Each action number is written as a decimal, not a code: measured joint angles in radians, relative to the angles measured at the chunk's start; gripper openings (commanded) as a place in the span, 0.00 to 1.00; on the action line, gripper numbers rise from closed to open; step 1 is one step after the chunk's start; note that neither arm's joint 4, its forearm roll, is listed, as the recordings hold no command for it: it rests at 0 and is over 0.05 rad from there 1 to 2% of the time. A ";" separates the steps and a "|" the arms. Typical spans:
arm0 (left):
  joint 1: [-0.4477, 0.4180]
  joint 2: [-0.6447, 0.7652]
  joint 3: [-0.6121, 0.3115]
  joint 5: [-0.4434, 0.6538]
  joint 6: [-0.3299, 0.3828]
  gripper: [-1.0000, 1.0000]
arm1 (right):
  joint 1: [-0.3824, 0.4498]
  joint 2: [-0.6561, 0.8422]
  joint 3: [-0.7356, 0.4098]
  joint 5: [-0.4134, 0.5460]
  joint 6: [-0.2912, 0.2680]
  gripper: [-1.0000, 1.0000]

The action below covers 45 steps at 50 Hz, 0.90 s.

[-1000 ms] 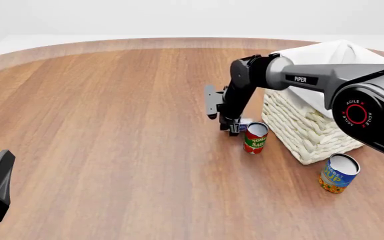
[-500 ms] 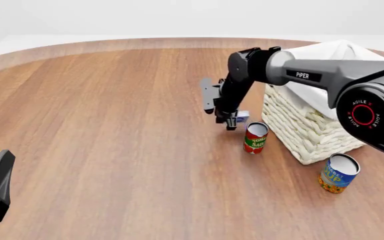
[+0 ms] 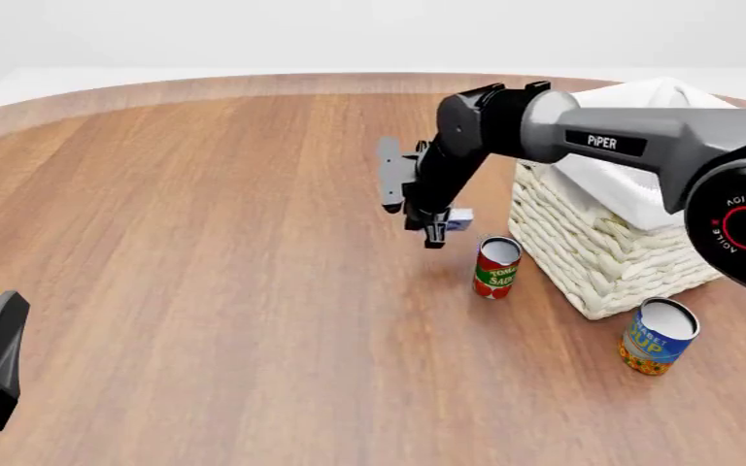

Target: Pick up the alphabet soup and the cream cheese box, and put them in the basket.

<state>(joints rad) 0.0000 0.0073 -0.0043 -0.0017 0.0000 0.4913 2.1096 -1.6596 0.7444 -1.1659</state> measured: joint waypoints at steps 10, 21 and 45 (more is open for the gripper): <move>0.000 0.000 0.000 0.000 0.000 1.00 | 0.020 -0.033 0.013 -0.020 0.053 0.00; 0.000 0.000 0.000 0.000 0.000 1.00 | 0.065 -0.088 0.050 -0.040 0.133 0.00; 0.000 0.000 0.000 0.000 0.000 1.00 | 0.176 -0.222 0.158 -0.095 0.341 0.00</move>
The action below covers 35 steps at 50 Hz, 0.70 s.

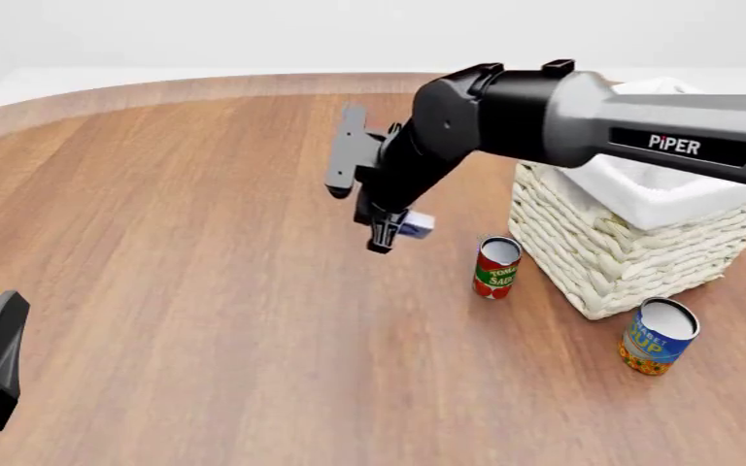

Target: Pick up the alphabet soup and the cream cheese box, and put them in the basket.

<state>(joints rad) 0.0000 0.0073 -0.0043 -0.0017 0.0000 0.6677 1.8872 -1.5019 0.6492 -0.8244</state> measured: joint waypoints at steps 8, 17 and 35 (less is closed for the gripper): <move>0.000 0.000 0.000 0.000 0.000 1.00 | 0.019 -0.030 0.025 -0.022 0.059 0.00; 0.000 0.000 0.000 0.000 0.000 1.00 | 0.070 -0.097 0.076 -0.058 0.164 0.00; 0.000 0.000 0.000 0.000 0.000 1.00 | 0.151 -0.230 0.186 -0.137 0.343 0.00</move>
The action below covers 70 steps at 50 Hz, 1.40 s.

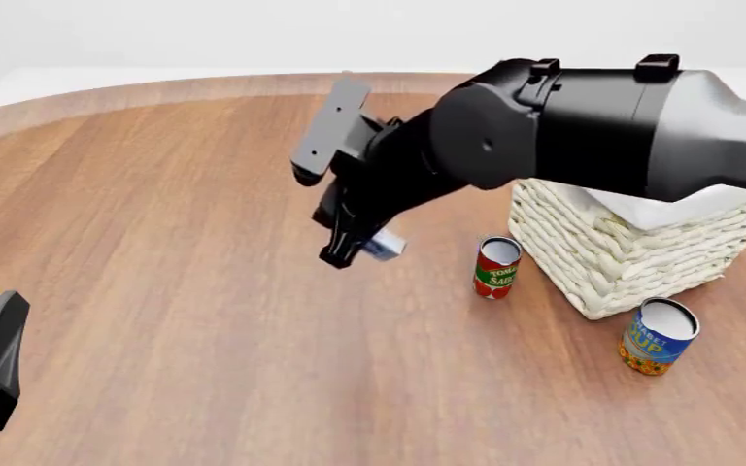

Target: Pick up the alphabet soup and the cream cheese box, and put them in the basket.

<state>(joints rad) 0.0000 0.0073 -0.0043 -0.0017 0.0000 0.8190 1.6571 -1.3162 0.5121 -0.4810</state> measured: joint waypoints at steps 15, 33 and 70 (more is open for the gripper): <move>0.000 0.000 0.000 0.000 0.000 1.00 | 0.044 -0.092 0.072 -0.067 0.143 0.00; 0.000 0.000 0.000 0.000 0.000 1.00 | 0.060 -0.141 0.108 -0.107 0.239 0.00; 0.000 0.000 0.000 0.000 0.000 1.00 | 0.034 -0.152 0.068 -0.073 0.268 0.00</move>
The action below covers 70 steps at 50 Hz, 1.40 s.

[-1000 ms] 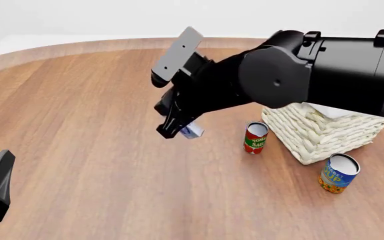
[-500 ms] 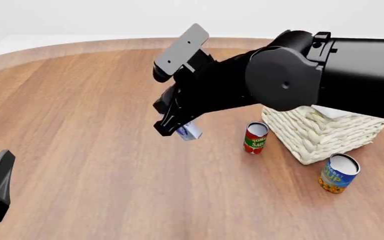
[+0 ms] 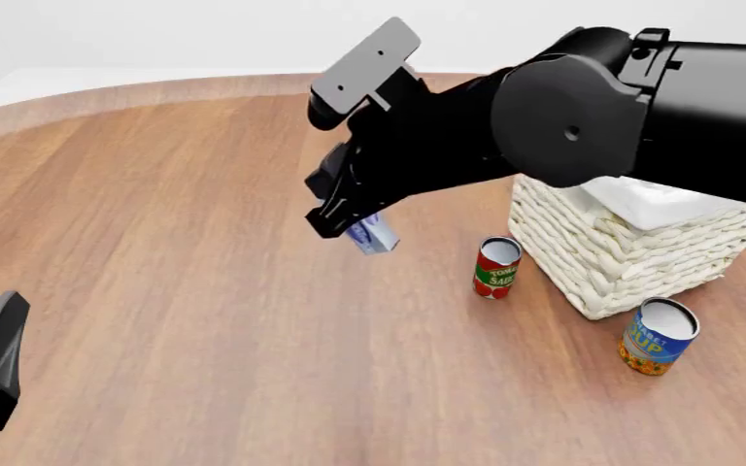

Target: Pick up the alphabet soup and the cream cheese box, and put them in the basket.

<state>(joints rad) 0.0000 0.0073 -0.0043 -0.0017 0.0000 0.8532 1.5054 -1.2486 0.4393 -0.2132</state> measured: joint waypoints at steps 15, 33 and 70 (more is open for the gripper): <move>0.000 0.000 0.000 0.000 0.000 1.00 | -0.025 -0.028 -0.058 0.068 0.022 0.00; 0.000 0.000 0.000 0.000 0.000 1.00 | -0.063 -0.070 -0.099 0.115 0.061 0.00; 0.000 0.000 0.000 0.000 0.000 1.00 | -0.170 -0.142 -0.188 0.203 0.056 0.00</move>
<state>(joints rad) 0.0000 0.0073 -0.0043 -0.0017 0.0000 0.6836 1.3634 -1.4366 0.6421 -0.1568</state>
